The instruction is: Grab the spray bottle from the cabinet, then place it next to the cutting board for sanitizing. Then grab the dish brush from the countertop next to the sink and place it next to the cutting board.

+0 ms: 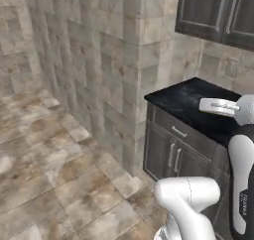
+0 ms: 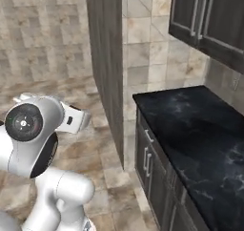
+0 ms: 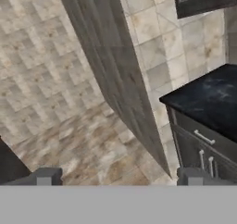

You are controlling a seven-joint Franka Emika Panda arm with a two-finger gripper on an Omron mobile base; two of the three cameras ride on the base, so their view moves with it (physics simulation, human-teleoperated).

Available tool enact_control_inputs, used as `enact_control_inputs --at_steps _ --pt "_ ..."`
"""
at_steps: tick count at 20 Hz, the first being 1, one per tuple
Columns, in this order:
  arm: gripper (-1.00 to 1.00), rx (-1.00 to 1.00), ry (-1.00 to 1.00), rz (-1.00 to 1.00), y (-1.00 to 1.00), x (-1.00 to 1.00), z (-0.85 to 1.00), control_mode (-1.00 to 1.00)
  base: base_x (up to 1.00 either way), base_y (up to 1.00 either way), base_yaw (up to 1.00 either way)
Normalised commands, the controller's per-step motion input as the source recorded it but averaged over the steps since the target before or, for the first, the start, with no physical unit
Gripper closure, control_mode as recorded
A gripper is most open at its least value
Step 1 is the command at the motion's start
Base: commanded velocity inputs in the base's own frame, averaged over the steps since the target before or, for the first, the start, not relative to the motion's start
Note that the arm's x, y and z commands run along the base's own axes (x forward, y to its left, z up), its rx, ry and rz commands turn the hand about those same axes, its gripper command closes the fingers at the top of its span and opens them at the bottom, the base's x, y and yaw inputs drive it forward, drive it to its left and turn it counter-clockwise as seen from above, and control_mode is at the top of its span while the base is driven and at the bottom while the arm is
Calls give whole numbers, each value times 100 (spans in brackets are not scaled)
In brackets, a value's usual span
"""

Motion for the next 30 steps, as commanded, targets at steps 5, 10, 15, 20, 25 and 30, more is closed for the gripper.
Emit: enact_control_inputs --at_steps 5,10,15,20,25,30 --pt "-100 0 0 0 0 0 0 100 0 21 100" --pt "-100 0 0 0 0 0 0 100 -10 9 100" --pt "-100 0 0 0 0 0 0 100 0 16 100" --pt "-100 0 0 0 0 0 0 100 2 46 87" --pt "-100 0 0 0 0 0 0 100 41 100 20" --pt "-100 0 0 0 0 0 0 100 80 100 1"
